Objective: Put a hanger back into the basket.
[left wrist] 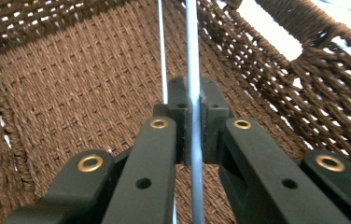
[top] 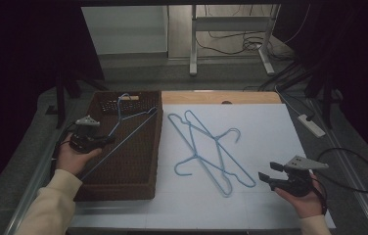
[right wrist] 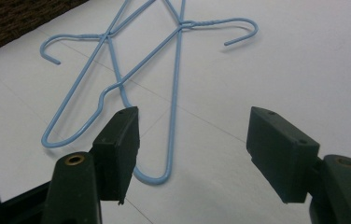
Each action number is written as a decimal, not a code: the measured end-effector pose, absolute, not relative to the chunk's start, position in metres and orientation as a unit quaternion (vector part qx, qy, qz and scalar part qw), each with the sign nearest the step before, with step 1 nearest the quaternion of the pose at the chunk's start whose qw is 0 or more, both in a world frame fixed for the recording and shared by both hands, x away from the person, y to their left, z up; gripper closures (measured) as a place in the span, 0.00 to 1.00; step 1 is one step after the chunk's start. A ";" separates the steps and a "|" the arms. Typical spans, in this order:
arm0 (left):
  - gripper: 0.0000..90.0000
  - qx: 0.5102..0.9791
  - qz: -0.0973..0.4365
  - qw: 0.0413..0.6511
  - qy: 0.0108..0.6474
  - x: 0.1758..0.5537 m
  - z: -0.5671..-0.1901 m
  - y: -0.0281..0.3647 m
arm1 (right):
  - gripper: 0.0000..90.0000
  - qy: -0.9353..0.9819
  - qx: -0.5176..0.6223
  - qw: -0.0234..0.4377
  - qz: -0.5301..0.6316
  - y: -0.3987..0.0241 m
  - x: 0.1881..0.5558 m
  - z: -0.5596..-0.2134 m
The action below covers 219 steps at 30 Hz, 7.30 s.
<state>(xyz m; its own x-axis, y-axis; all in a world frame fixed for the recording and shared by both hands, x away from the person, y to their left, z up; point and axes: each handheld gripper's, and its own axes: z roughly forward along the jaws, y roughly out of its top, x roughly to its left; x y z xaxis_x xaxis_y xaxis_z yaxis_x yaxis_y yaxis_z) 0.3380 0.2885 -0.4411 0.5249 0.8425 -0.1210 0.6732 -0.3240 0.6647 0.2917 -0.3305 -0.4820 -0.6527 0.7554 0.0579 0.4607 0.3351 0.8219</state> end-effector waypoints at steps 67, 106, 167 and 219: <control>0.36 0.779 0.135 0.470 0.392 0.262 -0.416 0.218 | 0.38 0.816 0.358 0.166 0.421 -0.316 0.293 -0.482; 0.35 0.776 0.146 0.485 0.375 0.229 -0.433 0.194 | 0.36 0.816 0.379 0.185 0.396 -0.295 0.288 -0.477; 0.36 0.772 0.145 0.487 0.383 0.227 -0.440 0.204 | 0.95 0.841 0.489 0.140 0.182 -0.160 0.386 -0.500; 0.37 0.775 0.149 0.486 0.375 0.224 -0.436 0.199 | 0.97 0.889 0.337 0.182 0.251 -0.239 0.310 -0.486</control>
